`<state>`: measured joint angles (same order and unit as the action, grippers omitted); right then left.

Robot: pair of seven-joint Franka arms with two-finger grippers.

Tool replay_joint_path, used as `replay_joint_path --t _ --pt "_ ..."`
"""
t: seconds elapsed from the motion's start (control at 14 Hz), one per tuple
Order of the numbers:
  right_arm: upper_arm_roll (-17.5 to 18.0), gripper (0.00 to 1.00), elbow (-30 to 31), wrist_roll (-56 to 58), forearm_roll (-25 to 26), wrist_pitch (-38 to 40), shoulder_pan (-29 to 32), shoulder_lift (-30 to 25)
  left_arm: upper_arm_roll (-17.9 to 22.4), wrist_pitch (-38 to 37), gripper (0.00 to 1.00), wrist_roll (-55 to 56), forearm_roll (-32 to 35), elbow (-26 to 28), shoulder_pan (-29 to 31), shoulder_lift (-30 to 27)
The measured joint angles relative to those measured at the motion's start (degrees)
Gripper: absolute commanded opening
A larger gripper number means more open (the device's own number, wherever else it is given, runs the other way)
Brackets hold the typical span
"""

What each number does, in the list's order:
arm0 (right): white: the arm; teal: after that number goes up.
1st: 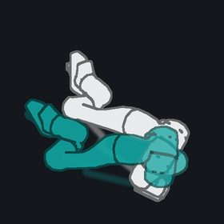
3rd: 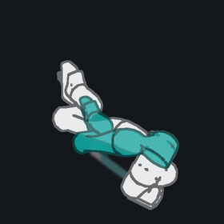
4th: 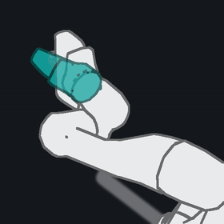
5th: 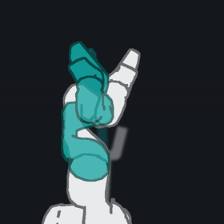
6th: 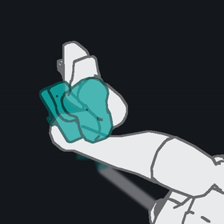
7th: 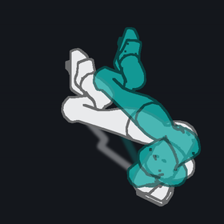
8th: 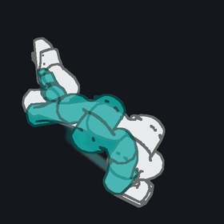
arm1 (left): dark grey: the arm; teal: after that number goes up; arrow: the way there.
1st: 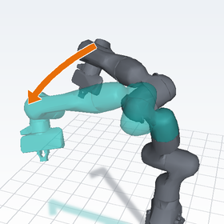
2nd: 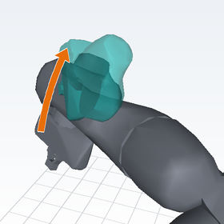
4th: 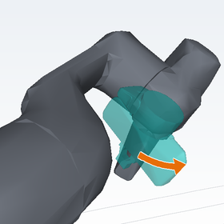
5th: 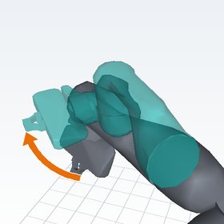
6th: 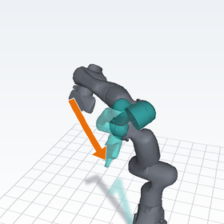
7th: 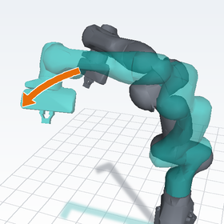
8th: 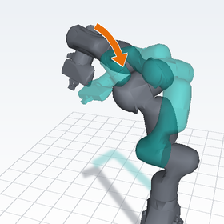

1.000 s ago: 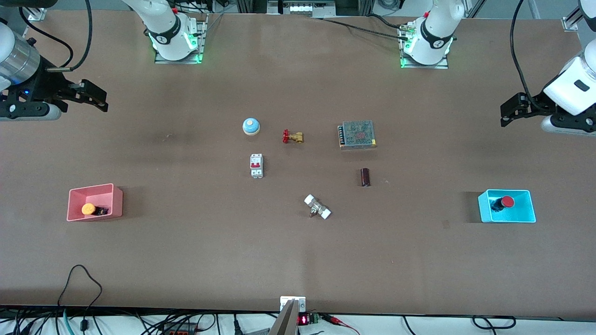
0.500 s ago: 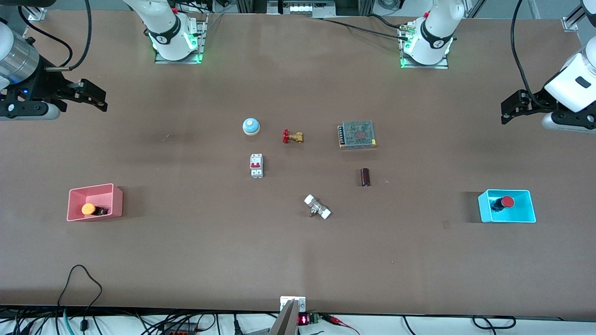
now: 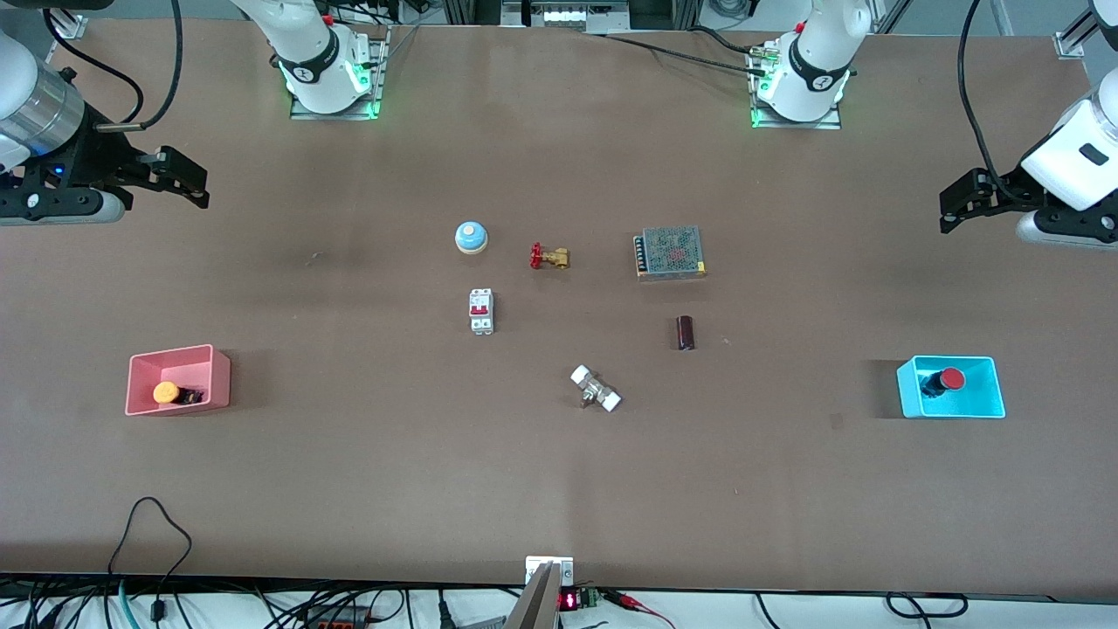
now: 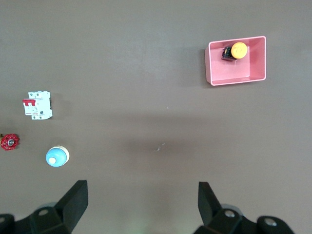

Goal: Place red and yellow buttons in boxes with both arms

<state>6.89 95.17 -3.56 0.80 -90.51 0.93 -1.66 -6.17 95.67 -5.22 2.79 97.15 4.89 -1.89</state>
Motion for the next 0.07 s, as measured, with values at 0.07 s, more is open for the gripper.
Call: replay_joint_path --t 0.07 --pt "0.00 1.00 0.00 0.00 0.00 0.00 0.00 0.00 0.00 -0.02 1.00 0.01 0.00 0.00 0.00 0.00"
